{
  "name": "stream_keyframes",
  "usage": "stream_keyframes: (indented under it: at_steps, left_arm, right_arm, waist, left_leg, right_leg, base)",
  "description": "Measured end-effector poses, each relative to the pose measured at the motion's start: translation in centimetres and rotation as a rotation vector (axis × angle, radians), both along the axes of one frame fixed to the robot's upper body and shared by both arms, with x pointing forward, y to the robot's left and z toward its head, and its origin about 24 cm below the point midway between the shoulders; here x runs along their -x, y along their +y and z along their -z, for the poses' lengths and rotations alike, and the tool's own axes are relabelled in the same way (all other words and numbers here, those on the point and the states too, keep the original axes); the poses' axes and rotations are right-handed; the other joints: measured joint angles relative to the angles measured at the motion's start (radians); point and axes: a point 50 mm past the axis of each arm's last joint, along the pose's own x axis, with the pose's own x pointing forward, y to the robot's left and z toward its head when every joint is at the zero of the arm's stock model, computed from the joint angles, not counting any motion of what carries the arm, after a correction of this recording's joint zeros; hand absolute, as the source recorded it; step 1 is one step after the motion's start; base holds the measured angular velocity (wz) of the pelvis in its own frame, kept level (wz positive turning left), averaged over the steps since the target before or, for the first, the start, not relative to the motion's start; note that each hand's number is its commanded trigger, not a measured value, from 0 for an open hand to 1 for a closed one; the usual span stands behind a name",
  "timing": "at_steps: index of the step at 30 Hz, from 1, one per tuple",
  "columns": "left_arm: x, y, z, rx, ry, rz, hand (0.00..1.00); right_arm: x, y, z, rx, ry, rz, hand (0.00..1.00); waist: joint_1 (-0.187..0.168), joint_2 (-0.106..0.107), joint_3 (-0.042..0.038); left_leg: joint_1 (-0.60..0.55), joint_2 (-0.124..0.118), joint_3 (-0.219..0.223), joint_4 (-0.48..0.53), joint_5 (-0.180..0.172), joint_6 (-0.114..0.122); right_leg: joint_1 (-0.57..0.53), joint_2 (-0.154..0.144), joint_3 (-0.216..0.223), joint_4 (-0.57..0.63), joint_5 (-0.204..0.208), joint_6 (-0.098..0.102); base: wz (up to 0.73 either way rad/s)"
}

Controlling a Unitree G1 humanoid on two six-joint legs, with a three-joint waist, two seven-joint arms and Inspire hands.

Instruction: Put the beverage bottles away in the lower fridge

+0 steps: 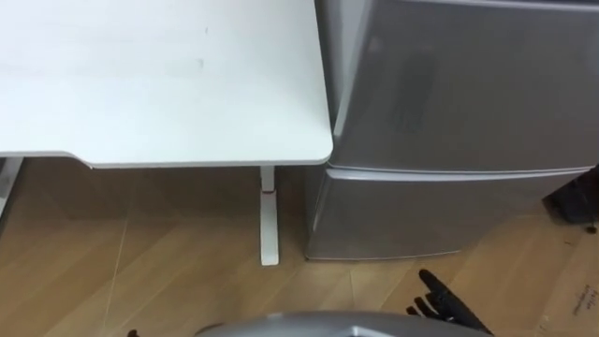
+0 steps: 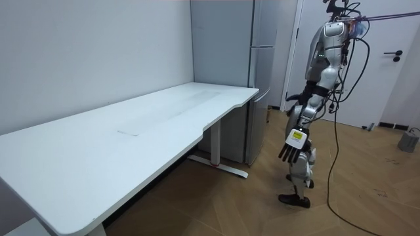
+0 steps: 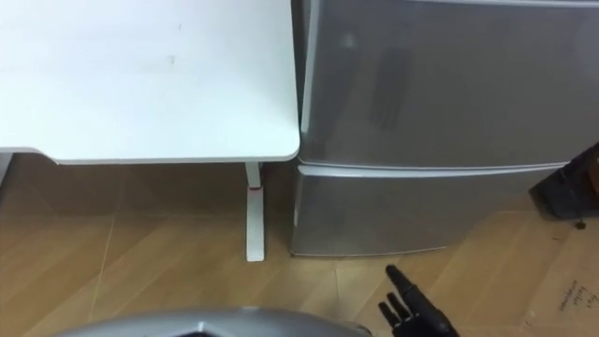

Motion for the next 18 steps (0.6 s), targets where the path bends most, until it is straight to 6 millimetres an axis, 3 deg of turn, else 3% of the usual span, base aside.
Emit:
stream_keyframes:
  at_steps: [4,10,18]
  left_arm:
    - [0.1,-0.1,0.1,0.004,0.005,-0.005,0.0]
    - [0.8,-0.4,0.3,0.007,0.048,-0.013,0.0]
    - [0.9,-0.4,0.4,0.009,0.09,-0.001,0.0]
  right_arm:
    - [0.7,0.2,0.2,0.001,0.074,-0.058,0.0]
    - [1.3,0.7,0.5,0.003,0.184,-0.125,0.0]
    - [1.5,0.8,0.7,0.057,0.27,-0.347,0.0]
  waist:
    - [-0.005,0.004,0.0006]
    - [-0.007,0.018,0.0079]
    - [-0.002,0.022,0.0098]
  left_leg:
    - [-0.007,-0.001,-0.015,0.004,0.0,0.0]
    - [-0.007,-0.002,-0.016,0.003,0.0,0.0]
    - [-0.019,-0.002,-0.02,0.005,0.0,0.0]
  right_leg:
    - [-0.001,0.0,-0.01,-0.001,0.0,0.0]
    - [0.002,-0.001,-0.016,-0.001,-0.001,-0.001]
    - [-0.003,-0.001,-0.02,-0.001,-0.002,-0.001]
  base:
    - [0.08]
    - [0.01]
    - [0.02]
